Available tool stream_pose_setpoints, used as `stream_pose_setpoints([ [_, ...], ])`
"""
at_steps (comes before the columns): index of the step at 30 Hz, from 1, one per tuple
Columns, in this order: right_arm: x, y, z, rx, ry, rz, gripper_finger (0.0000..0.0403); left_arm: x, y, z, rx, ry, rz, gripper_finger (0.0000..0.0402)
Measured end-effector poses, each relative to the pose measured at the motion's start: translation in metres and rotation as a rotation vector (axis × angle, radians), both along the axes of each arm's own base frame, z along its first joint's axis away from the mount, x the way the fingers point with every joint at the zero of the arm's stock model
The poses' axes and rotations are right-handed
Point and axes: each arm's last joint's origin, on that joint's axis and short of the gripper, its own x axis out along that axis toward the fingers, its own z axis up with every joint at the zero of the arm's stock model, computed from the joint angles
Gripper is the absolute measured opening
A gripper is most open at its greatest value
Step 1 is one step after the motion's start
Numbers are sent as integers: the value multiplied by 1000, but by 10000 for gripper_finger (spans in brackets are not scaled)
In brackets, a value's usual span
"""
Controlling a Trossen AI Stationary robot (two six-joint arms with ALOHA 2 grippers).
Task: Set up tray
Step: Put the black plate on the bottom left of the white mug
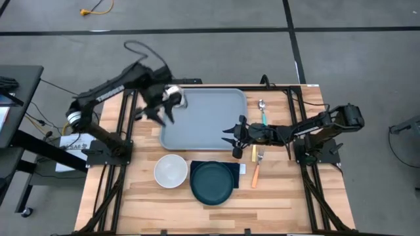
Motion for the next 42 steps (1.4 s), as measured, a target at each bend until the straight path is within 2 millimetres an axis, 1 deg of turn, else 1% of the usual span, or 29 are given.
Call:
stream_pose_setpoints([
  [5, 0, 9, -1, 0, 4, 33, 136, -20, -38, -34, 38, -53, -101, 132],
  [8, 0, 15, -1, 15, 2, 51, 136, -27, -51, -53, 30, -72, -140, 132],
  [12, -1, 24, -1, 92, -11, 50, 136, -29, -60, -78, 48, -120, -177, 132],
  [16, -3, 32, -4, 172, 10, 42, 136, -25, -58, -93, 40, -120, -170, 132],
  [21, -6, 40, -7, 186, 59, 63, 136, -26, -55, -95, 45, -127, -158, 132],
  [25, -7, 44, -7, 185, 63, 77, 136, -26, -56, -95, 48, -131, -162, 132],
  [33, 6, 47, 11, 176, 39, 84, 136, -7, -71, -97, 103, -229, -268, 132],
  [36, 10, 47, 18, 158, 19, 95, 136, -4, -81, -98, 111, -181, -314, 132],
  [37, 11, 48, 20, 159, 14, 98, 136, -1, -83, -99, 142, -199, -326, 132],
  [39, 12, 50, 23, 171, 6, 100, 136, 8, -86, -94, 216, -302, -342, 132],
  [42, 11, 57, 24, 189, 9, 115, 136, 19, -87, -88, 231, -426, -353, 132],
])
